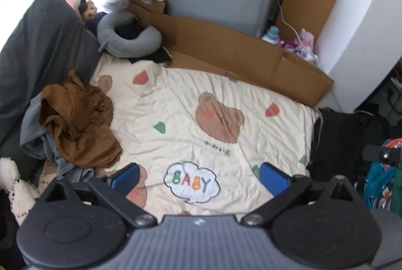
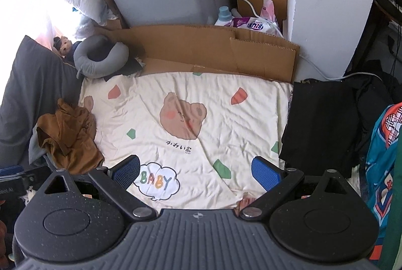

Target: Fold clothes

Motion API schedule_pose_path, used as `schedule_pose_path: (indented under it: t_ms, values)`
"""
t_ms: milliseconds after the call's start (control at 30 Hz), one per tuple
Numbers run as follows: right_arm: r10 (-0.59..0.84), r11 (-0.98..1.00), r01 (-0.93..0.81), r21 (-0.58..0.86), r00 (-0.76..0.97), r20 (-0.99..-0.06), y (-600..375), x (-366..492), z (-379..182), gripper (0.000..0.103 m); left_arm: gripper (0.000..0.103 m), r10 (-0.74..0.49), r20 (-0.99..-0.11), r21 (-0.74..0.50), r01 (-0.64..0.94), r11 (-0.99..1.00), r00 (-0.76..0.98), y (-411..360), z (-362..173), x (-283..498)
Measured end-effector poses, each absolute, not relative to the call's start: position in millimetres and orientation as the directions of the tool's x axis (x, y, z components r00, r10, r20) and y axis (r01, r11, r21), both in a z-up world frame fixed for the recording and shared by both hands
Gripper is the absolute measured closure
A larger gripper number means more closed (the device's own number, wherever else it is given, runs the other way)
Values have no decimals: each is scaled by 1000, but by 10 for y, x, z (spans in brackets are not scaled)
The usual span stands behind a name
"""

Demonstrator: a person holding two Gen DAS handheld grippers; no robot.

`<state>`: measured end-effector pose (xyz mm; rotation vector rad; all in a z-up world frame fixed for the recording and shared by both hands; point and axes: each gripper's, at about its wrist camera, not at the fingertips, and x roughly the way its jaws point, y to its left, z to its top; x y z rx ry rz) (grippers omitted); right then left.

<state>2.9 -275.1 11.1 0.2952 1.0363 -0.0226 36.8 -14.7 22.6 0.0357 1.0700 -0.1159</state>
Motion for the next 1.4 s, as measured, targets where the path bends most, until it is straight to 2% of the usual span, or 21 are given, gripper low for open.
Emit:
schedule_pose_path:
  t_ms: [300,700,933,1400]
  values:
    - [126,970,121,209,487,-864,-2580,10,22,4,1,-83,-884,-15,148,989,460,-226,140,315]
    - [140,978,75,197,464,-874,-2397,6,-68,4,1,-97,-881,-51,111,993,462,-119,34,352]
    - [76,995,28,99,455,-887,-2239,39,-63,4,1,-87,-881,-39,111,993,465,-107,19,369]
    - [45,998,24,63,462,-886,-2223,32,-55,4,2,-83,-881,-27,125,992,465,-119,10,368]
